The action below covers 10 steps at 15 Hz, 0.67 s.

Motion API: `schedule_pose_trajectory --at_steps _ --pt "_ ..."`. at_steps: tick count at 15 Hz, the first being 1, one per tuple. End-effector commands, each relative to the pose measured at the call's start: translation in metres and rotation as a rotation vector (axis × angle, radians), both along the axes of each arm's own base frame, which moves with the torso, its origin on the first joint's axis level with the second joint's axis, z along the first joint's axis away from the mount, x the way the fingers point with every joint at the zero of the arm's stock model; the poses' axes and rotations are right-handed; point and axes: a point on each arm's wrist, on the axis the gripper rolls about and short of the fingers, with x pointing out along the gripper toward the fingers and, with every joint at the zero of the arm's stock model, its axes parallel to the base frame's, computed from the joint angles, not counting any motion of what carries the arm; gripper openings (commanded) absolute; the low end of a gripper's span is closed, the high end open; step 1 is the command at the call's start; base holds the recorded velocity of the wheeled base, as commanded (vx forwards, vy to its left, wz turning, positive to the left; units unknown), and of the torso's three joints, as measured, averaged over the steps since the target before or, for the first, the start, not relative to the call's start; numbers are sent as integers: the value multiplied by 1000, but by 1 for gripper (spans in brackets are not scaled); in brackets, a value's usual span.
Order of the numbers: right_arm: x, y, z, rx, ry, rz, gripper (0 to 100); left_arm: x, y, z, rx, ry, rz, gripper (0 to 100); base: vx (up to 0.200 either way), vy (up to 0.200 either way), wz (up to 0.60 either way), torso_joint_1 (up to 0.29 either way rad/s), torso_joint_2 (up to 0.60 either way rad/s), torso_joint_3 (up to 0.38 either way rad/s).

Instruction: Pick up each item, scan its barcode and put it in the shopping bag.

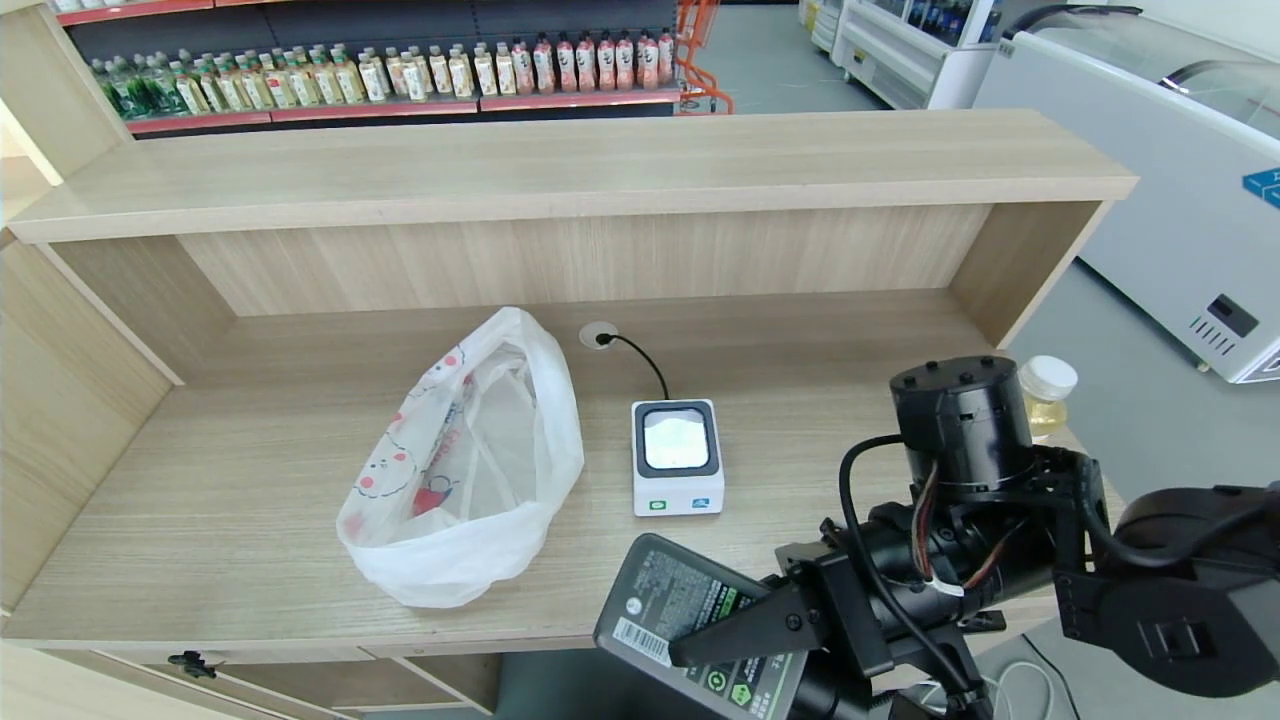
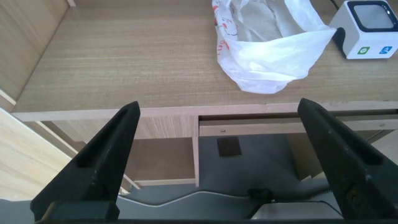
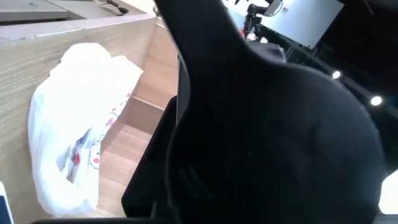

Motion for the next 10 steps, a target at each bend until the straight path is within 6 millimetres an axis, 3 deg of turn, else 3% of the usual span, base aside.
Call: schedule_pose_trajectory --at_steps 1,10 --pt "3 0 -2 8 -3 8 0 0 0 0 0 0 0 100 0 0 0 0 0 0" --pt "4 -8 1 30 -63 15 0 0 0 0 0 0 0 100 0 0 0 0 0 0"
